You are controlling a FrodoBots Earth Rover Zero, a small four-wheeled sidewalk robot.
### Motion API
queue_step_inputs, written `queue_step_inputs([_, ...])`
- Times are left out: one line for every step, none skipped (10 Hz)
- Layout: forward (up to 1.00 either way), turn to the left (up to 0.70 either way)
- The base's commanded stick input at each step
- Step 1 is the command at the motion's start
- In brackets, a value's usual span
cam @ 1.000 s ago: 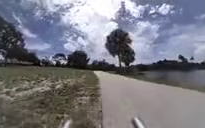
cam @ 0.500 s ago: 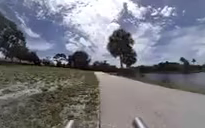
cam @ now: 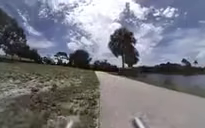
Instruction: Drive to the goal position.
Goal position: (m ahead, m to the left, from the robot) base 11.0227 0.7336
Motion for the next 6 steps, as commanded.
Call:
queue_step_inputs([0.85,0.0])
queue_step_inputs([0.85,0.0])
queue_step_inputs([0.85,0.0])
queue_step_inputs([0.85,0.0])
queue_step_inputs([0.85,0.0])
queue_step_inputs([0.85,0.0])
